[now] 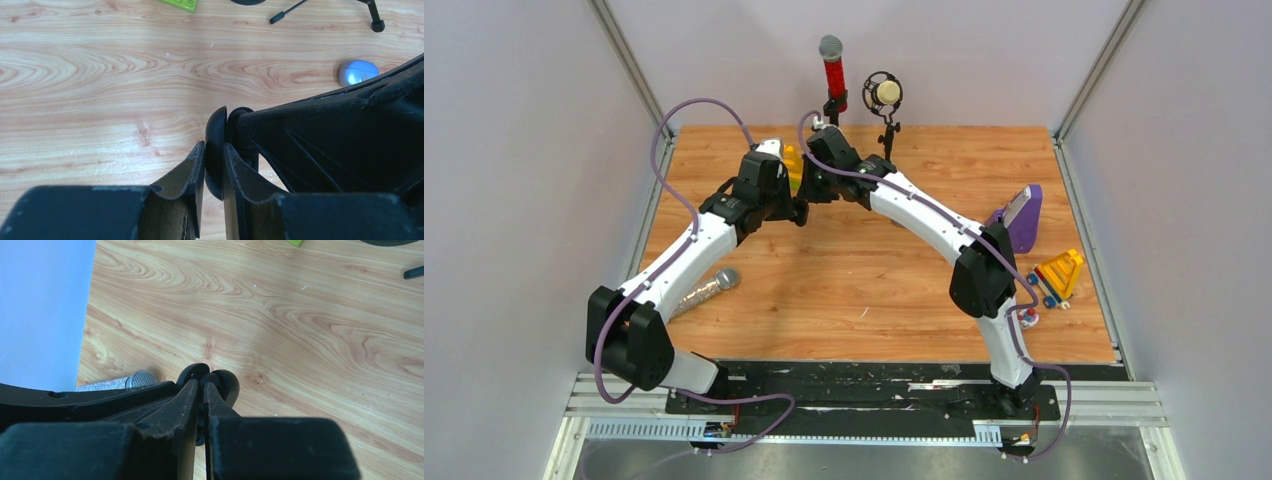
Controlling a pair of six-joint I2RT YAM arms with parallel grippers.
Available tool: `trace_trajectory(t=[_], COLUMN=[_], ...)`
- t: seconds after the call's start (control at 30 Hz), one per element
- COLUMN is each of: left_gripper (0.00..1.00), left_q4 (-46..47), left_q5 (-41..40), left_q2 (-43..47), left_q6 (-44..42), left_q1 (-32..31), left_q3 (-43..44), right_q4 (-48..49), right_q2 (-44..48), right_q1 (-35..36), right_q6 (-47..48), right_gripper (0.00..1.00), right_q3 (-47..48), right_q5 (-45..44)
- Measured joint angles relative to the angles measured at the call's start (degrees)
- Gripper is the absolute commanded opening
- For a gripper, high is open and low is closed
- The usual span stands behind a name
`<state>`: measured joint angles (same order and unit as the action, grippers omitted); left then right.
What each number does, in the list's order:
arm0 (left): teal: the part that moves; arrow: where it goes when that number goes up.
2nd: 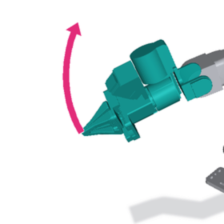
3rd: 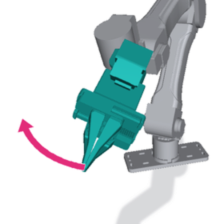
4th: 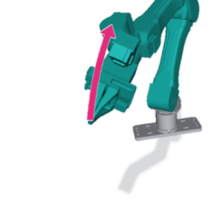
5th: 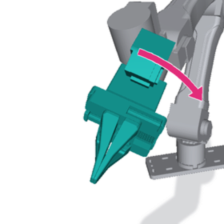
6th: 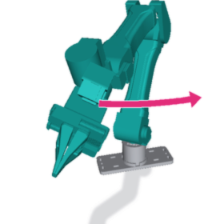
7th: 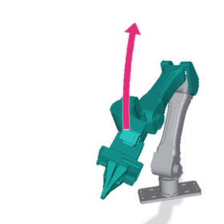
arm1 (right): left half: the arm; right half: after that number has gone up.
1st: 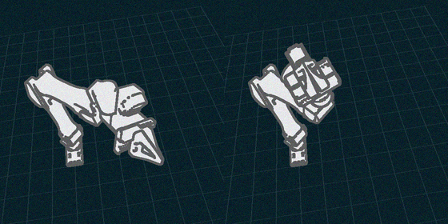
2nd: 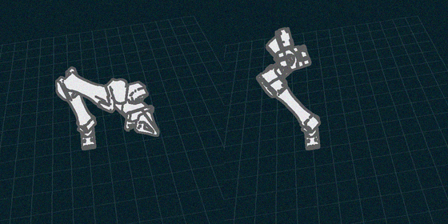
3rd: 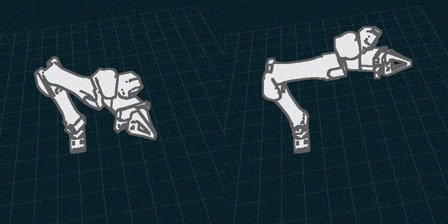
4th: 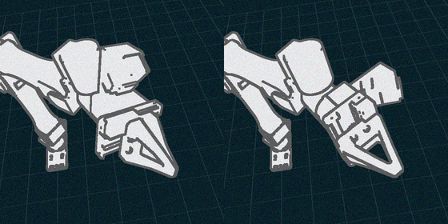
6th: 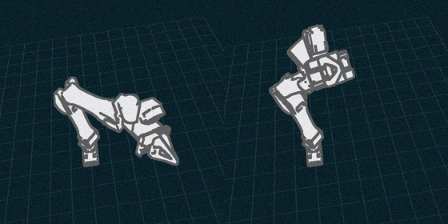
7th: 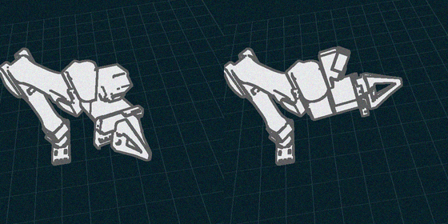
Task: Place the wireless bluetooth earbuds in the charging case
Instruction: Place the earbud in the charging case.
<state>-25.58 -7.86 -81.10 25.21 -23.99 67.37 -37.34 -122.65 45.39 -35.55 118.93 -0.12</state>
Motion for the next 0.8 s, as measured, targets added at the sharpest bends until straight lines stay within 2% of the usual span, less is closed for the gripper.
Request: trace_trajectory(t=[0.3,0.8], left_gripper=[0.25,0.25], left_q4=[0.0,0.0], left_q5=[0.0,0.0], left_q2=[0.0,0.0], left_q6=[0.0,0.0], left_q1=[0.0,0.0], left_q3=[0.0,0.0], right_q4=[0.0,0.0], right_q2=[0.0,0.0], right_q1=[0.3,0.7], right_q6=[0.0,0.0], right_gripper=[0.00,0.15], right_q3=[0.0,0.0], right_q5=[-1.7,-3.0])
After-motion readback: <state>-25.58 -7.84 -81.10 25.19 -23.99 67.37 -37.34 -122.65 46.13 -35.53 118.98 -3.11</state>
